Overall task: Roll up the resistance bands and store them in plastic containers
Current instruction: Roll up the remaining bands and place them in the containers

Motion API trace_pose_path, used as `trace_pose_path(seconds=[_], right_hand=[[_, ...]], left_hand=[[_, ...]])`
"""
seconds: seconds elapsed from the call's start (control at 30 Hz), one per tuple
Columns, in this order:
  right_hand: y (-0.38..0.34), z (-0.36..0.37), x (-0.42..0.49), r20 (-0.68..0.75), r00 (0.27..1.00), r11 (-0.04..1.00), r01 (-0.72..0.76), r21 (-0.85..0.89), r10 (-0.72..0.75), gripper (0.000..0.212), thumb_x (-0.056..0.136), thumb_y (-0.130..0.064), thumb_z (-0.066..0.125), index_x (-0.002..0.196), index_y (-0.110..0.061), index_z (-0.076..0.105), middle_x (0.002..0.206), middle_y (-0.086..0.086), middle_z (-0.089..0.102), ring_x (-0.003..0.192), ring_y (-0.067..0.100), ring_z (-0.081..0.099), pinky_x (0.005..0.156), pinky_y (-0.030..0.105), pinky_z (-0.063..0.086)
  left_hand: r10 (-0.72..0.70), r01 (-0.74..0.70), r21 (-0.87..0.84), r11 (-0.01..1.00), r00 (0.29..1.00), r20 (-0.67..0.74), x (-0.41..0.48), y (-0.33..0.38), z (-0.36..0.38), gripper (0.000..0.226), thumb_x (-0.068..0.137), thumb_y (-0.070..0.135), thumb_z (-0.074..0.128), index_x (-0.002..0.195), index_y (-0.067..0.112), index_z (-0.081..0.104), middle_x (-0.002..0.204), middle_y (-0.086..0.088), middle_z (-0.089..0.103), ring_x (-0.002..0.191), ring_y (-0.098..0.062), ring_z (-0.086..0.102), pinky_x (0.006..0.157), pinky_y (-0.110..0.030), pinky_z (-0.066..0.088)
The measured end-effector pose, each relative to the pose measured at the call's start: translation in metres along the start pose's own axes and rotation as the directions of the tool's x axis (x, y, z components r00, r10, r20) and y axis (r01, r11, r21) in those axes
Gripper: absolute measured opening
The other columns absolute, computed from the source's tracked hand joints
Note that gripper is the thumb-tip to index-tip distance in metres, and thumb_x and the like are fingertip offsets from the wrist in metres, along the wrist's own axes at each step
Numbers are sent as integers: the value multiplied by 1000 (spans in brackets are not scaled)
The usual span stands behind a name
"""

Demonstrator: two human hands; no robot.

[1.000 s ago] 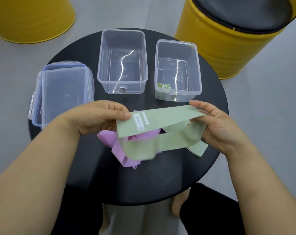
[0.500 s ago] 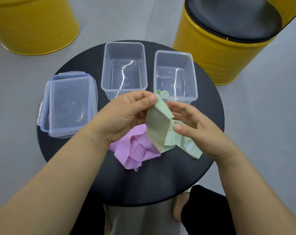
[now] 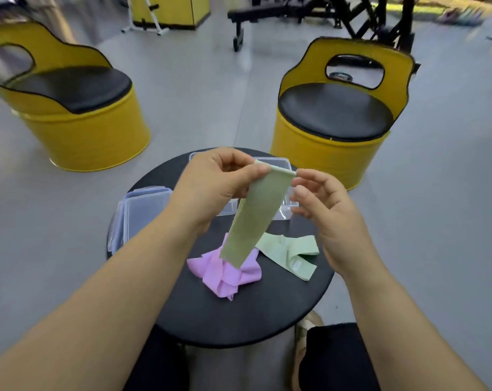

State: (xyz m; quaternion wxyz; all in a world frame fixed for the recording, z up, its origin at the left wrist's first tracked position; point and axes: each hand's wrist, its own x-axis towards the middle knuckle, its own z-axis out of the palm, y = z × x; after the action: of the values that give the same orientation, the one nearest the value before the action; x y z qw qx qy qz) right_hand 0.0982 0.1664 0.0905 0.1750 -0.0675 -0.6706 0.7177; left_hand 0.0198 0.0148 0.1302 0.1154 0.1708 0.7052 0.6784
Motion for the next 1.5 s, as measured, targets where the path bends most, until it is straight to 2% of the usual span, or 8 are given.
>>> trace_pose_path(seconds=[0.33, 0.47, 0.57, 0.7, 0.9, 1.1, 1.23, 1.5], right_hand=[[-78, 24, -47, 127, 979, 964, 181, -195, -158, 12, 85, -8, 66, 82, -19, 69, 76, -10, 70, 73, 2, 64, 72, 17, 52], [-92, 23, -63, 244, 964, 960, 162, -229, -104, 18, 88, -7, 62, 79, -23, 64, 68, -6, 57, 58, 2, 47, 59, 14, 41], [-96, 20, -71, 141, 984, 948, 145, -282, -108, 14, 85, -10, 66, 81, -23, 62, 65, -8, 52, 53, 7, 42, 53, 18, 38], [-93, 22, -88, -130, 982, 960, 102, -259, -139, 11, 86, -19, 66, 81, -16, 57, 75, 4, 56, 56, 9, 59, 54, 23, 52], [-81, 35, -113, -108, 994, 989, -30, -146, 15, 24, 79, -26, 72, 93, -11, 62, 87, 2, 69, 81, 15, 69, 71, 34, 59], [-82, 21, -110, -55, 997, 992, -67, -107, 61, 6, 89, -12, 62, 85, -9, 65, 77, 4, 69, 71, 17, 66, 71, 39, 56], [-91, 19, -106, 61, 996, 985, -47, -165, 58, 5, 87, -12, 64, 82, -12, 66, 68, -3, 70, 64, 10, 66, 59, 24, 54], [-102, 6, -102, 111, 993, 963, 59, -264, -31, 11, 87, -9, 62, 93, -8, 71, 88, 9, 73, 78, 16, 70, 69, 27, 59]], left_hand=[[77, -73, 92, 993, 996, -41, -71, 48, -8, 24, 72, 26, 79, 74, 11, 60, 64, -1, 62, 64, -16, 59, 68, -32, 53], [74, -97, 233, 968, 992, 107, -95, 47, -14, 33, 66, 32, 82, 88, 21, 59, 91, -3, 68, 85, -20, 65, 79, -33, 53], [85, -93, 131, 987, 995, 60, -113, 45, -6, 10, 80, 7, 71, 78, 10, 62, 82, -11, 69, 77, -22, 66, 74, -37, 58], [192, -151, 239, 959, 968, -160, -122, 35, 8, 8, 80, 11, 70, 73, 14, 66, 71, -4, 70, 70, -22, 67, 69, -38, 57], [321, -248, 382, 890, 937, -141, -143, 29, 41, 12, 82, 19, 67, 76, 29, 67, 75, 8, 66, 71, -4, 59, 61, -15, 46], [324, -264, 343, 902, 937, -130, -147, 25, 28, 14, 79, 22, 71, 82, 33, 63, 87, 12, 64, 79, -2, 57, 70, -20, 48], [170, -156, 178, 972, 983, -70, -139, 43, 17, 15, 82, 18, 70, 87, 31, 62, 89, 11, 65, 80, -1, 59, 70, -13, 49], [80, -81, 21, 997, 996, 49, -135, 56, 13, 4, 85, 10, 66, 85, 12, 70, 82, -9, 73, 73, -12, 68, 62, -24, 56]])
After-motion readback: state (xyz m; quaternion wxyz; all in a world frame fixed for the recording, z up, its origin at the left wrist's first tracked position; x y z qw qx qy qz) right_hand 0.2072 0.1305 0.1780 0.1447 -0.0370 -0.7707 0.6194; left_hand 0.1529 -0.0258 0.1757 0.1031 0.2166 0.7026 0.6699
